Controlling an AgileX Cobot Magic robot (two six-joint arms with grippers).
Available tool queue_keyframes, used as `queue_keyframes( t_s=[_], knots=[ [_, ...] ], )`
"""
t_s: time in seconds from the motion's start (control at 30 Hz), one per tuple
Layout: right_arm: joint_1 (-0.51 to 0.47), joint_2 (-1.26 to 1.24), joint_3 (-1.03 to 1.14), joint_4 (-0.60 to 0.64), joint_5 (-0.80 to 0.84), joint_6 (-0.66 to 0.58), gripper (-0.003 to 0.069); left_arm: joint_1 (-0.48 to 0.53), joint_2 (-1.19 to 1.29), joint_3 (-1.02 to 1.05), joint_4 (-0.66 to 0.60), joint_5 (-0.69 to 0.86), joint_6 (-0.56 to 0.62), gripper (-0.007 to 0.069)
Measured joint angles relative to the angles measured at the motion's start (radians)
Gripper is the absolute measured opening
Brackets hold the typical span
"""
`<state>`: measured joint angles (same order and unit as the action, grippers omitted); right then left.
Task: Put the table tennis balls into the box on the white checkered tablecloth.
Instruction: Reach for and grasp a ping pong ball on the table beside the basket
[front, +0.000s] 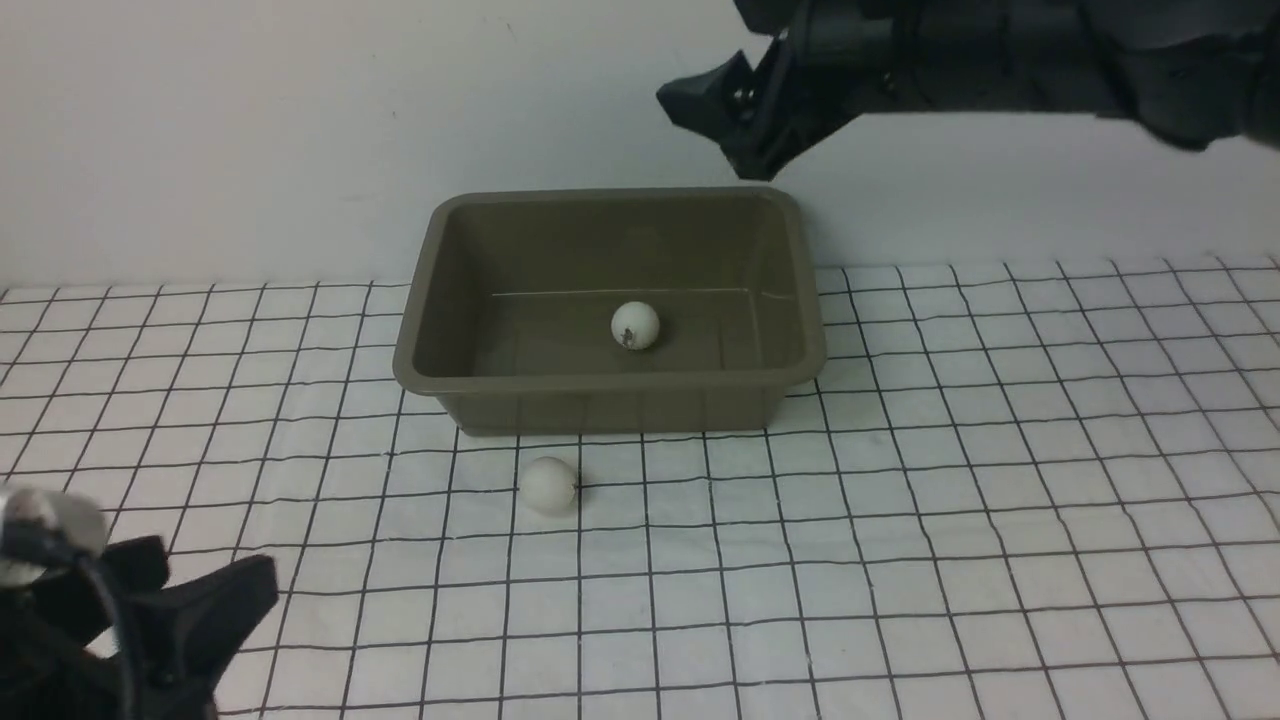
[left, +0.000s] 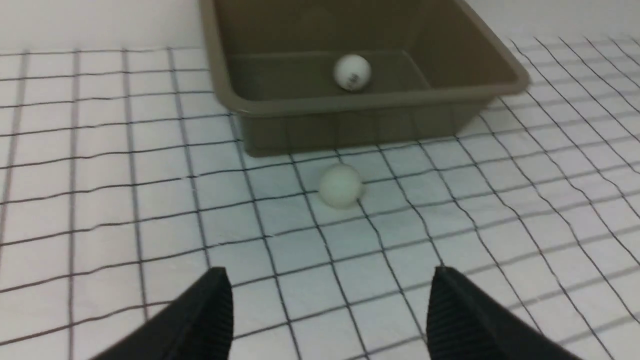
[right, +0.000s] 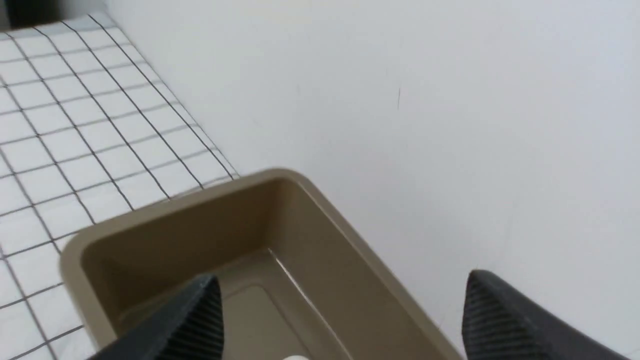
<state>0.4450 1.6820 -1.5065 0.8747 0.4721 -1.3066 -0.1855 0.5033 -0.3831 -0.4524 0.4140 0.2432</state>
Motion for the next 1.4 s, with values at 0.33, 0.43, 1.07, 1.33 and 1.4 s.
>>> queue_keyframes(
  t_s=[0.33,0.43,1.07,1.33,1.4],
  knots=[
    [0.039,-0.134,0.0,-0.233,0.181,0.239,0.058,-0.034,0.493,-0.241,-0.356,0.132,0.46,0.0472],
    [0.096,-0.154,0.0,-0.267,0.184,0.253,0.058,-0.034,0.638,-0.246,-0.559,0.081,0.702,0.0503],
    [0.196,-0.229,0.0,-0.274,0.175,0.313,0.058,-0.034,1.047,-0.273,-1.233,-0.001,1.467,0.0524],
    [0.197,-0.235,0.0,-0.274,0.174,0.339,0.058,-0.035,1.246,-0.435,-1.26,-0.024,1.533,0.0524],
    [0.197,-0.239,0.0,-0.274,0.174,0.342,0.058,-0.035,1.273,-0.458,-1.261,-0.024,1.533,0.0524]
  ],
)
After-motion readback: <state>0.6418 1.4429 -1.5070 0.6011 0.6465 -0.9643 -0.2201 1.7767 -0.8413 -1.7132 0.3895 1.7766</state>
